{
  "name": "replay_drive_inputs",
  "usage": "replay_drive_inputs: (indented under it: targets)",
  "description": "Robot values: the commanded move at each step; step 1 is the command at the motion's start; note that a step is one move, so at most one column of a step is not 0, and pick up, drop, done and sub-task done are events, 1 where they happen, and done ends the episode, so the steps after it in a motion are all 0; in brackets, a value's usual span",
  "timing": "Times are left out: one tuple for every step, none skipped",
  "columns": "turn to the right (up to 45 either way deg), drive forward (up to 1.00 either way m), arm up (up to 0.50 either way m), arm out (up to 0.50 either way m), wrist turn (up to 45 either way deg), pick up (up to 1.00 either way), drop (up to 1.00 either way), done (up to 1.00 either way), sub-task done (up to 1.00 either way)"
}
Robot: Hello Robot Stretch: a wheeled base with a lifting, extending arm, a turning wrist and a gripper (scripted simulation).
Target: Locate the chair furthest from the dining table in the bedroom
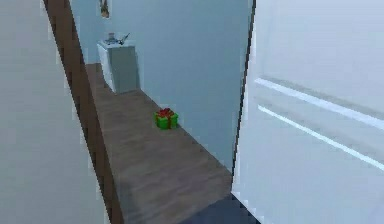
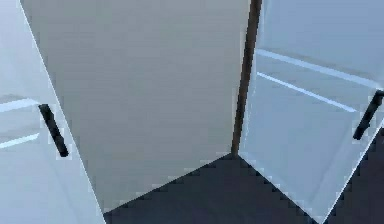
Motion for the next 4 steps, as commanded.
replay_drive_inputs:
  targets:
    - [0.0,0.30,0.00,0.00,0.0,0.00,0.00,0.00,0.00]
    - [-12.0,0.00,0.00,0.00,0.0,0.00,0.00,0.00,0.00]
    - [0.0,0.45,0.00,0.00,0.0,0.00,0.00,0.00,0.00]
    - [-18.0,0.00,0.00,0.00,0.0,0.00,0.00,0.00,0.00]
